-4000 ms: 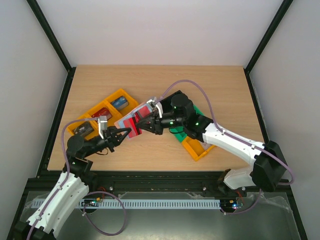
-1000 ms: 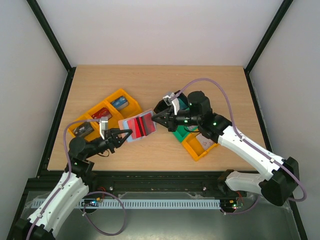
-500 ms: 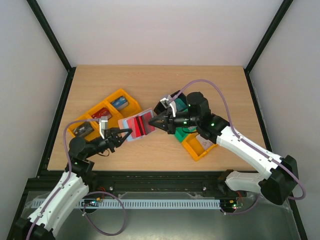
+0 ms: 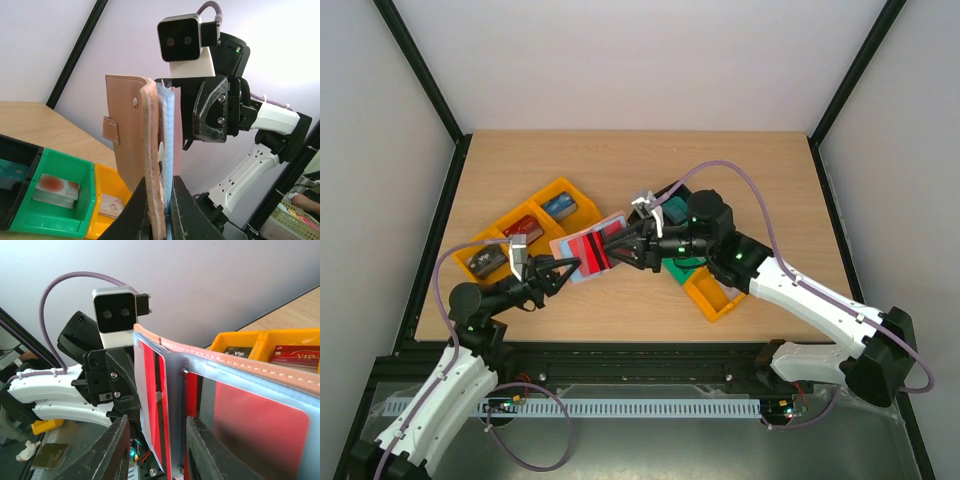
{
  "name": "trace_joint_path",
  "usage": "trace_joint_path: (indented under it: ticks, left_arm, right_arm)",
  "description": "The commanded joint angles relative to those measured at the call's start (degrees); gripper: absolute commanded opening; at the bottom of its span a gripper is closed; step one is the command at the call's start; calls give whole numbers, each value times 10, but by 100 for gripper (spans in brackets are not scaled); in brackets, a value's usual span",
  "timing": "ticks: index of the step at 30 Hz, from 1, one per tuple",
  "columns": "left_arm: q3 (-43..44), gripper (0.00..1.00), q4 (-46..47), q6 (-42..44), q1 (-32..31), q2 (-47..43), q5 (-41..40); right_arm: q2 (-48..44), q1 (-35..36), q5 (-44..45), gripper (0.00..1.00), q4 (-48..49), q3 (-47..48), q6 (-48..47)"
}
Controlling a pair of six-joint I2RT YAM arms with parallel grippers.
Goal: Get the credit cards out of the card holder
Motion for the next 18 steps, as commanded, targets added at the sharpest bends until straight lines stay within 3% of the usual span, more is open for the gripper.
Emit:
trace_joint_path:
  ticks: [1,7,13,18]
  left_arm:
    - [20,2,47,-2,2,-4,15]
    - [20,2,49,3,3,0,11]
    - [21,2,46,3,3,-3,13]
    - [21,4,36,1,2,-5,9]
  right_arm:
    - [10,10,15,32,15,9,-10]
    - [55,37,2,31,14,44,-19]
    - [68,46,-35,2,44,38,-11]
    - [38,46,12,2,67,15,-23]
